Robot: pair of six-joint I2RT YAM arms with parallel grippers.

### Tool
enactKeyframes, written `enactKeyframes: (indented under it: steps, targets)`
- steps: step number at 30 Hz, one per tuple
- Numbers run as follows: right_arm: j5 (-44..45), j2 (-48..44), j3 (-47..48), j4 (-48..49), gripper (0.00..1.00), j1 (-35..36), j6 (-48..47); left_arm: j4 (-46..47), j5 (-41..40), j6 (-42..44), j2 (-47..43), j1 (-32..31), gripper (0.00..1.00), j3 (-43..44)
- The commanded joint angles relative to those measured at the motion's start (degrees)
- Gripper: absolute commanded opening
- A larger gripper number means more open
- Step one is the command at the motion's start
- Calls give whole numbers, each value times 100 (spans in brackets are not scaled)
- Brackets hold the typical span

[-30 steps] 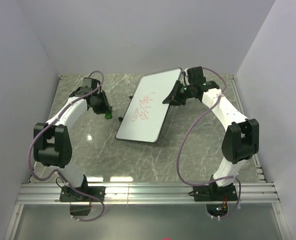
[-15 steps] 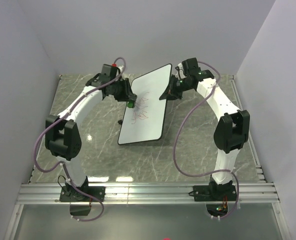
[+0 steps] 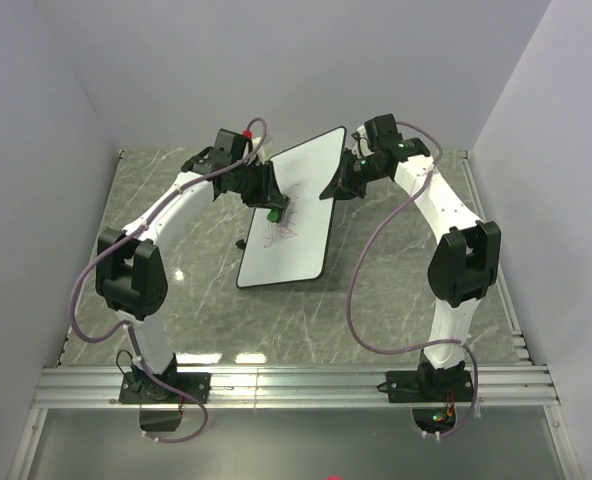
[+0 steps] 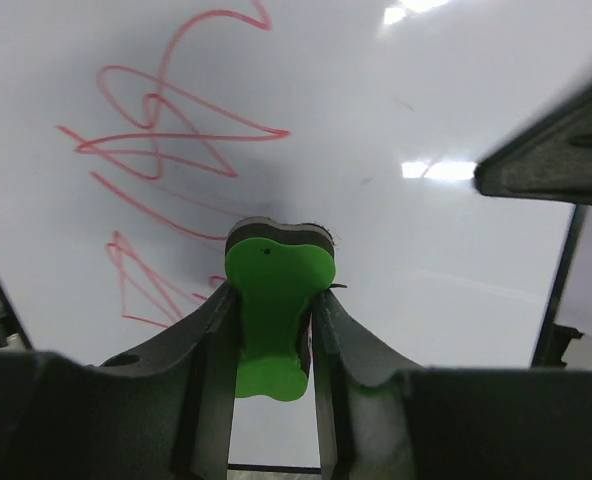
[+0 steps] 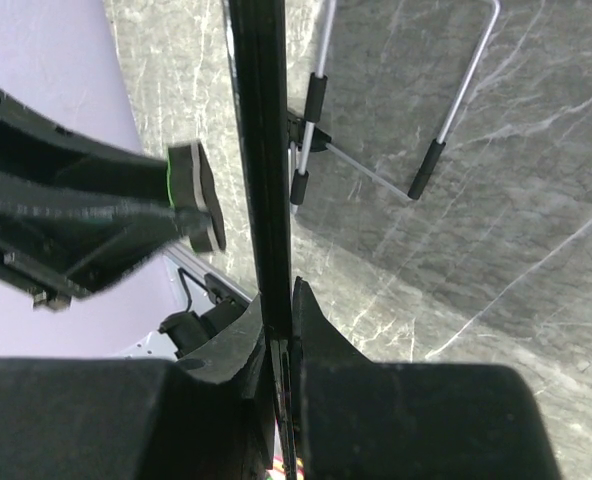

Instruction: Erase the whiteboard

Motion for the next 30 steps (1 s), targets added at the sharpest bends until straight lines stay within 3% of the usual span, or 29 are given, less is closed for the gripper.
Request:
enactKeyframes:
  steps: [1,8,16,30]
  targets:
    - [1217,-351,-206,-21,0,-184,-428,-13,464,230,17,-298,0,360]
    - [1147,-510,-585,93,0,-359,-287,504,315,-165,-62,-817,0,-183]
    - [1147,-562,-681,76,0,-377,-322,672,-107,-131,87,-799,0,-931]
    - [1165,-721,-875,76,0,-386,-401,997,-670,-17,500,27,0,-2109]
